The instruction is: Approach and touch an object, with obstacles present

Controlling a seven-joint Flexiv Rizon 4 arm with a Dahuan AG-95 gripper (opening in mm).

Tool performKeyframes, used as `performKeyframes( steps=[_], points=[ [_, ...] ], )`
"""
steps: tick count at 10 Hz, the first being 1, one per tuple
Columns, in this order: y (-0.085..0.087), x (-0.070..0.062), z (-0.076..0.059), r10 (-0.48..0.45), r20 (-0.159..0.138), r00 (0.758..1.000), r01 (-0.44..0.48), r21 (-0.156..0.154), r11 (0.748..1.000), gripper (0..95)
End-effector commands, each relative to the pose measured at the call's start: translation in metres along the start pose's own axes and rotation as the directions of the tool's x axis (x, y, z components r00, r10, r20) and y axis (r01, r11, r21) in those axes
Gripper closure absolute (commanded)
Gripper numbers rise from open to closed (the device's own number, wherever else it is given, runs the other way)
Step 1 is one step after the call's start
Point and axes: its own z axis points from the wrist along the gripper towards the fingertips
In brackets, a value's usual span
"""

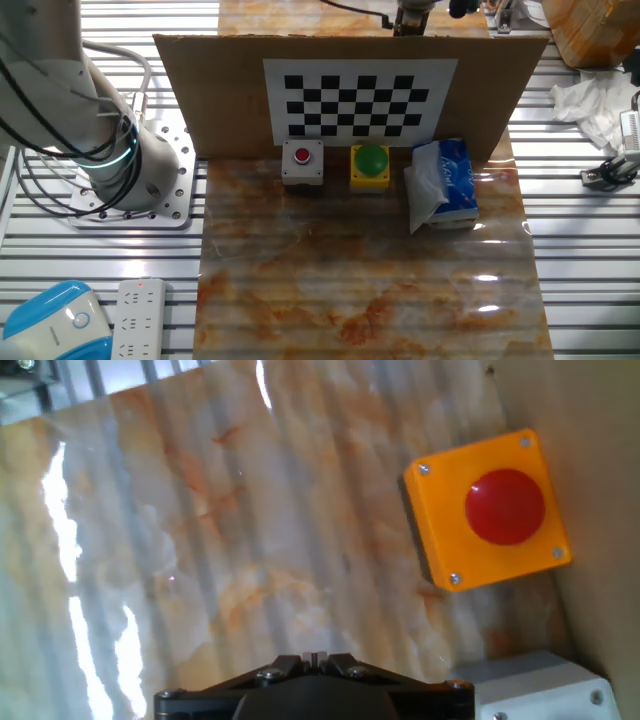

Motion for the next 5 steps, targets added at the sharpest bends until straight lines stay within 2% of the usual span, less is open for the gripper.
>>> performKeyframes(
  steps=[1, 5],
  points=[
    [0.001, 0.002, 0.005, -0.009, 0.001, 1.0, 0.009, 0.009, 1.0, 95.0],
    [0.003, 0.004, 0.016, -0.037, 0.004, 0.999, 0.036, 0.016, 0.999, 95.0]
  ],
)
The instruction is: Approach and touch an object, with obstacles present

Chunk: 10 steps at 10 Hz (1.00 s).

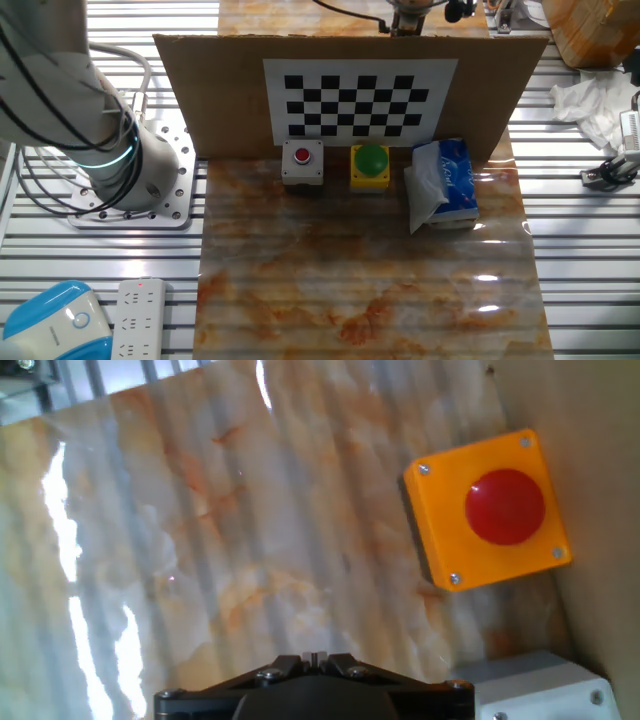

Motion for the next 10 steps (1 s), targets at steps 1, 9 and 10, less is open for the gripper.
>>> performKeyframes(
  steps=[1, 9, 10],
  points=[
    [0.0002, 0.0007, -0.0003, -0.028, -0.005, 1.0, 0.028, 0.008, 1.0, 95.0],
    [0.0003, 0.0004, -0.0001, -0.175, -0.007, 0.985, 0.175, 0.043, 0.984, 95.0],
    [0.0003, 0.0004, -0.0001, -0.173, -0.007, 0.985, 0.173, 0.045, 0.984, 95.0]
  ],
)
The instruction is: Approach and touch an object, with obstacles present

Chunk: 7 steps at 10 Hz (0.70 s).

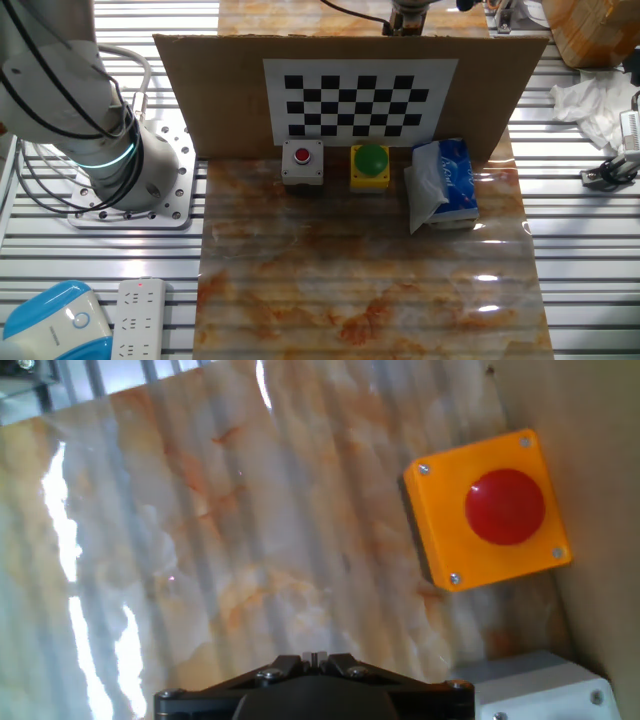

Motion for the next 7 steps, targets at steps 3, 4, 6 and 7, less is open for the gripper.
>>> performKeyframes(
  steps=[3, 4, 6, 7],
  points=[
    [0.0003, -0.0001, -0.0003, 0.024, -0.02, 1.0, -0.024, -0.001, 1.0, 95.0],
    [0.0003, -0.0001, -0.0003, 0.013, -0.027, 1.0, -0.014, -0.004, 1.0, 95.0],
    [0.0003, -0.0001, -0.0003, -0.012, -0.031, 0.999, 0.011, -0.006, 1.0, 95.0],
    [0.0003, -0.0001, -0.0003, -0.02, -0.049, 0.999, 0.019, -0.017, 1.0, 95.0]
  ],
)
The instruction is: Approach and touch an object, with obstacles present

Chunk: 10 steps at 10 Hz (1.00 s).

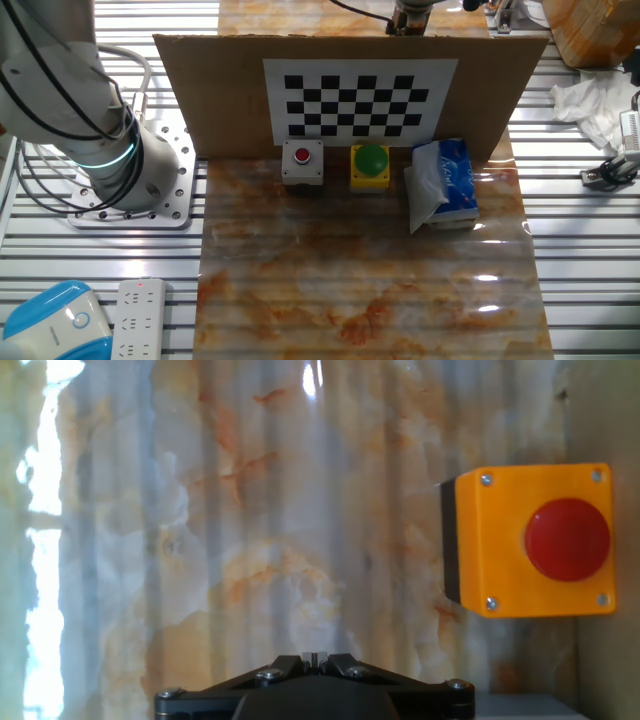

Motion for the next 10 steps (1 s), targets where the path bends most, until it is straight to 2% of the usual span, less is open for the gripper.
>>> performKeyframes(
  steps=[1, 2, 5, 8, 10],
  points=[
    [0.0, 0.0004, -0.0002, -0.02, -0.026, 0.999, 0.019, -0.006, 1.0, 95.0],
    [0.0, 0.0004, -0.0002, -0.03, -0.025, 0.999, 0.03, -0.015, 0.999, 95.0],
    [0.0, 0.0004, -0.0002, -0.041, -0.033, 0.999, 0.04, -0.015, 0.999, 95.0],
    [0.0, 0.0004, -0.0002, -0.031, -0.027, 0.999, 0.031, -0.012, 0.999, 95.0],
    [0.0075, 0.0085, 0.0013, -0.02, -0.018, 1.0, 0.02, -0.002, 1.0, 95.0]
  ],
)
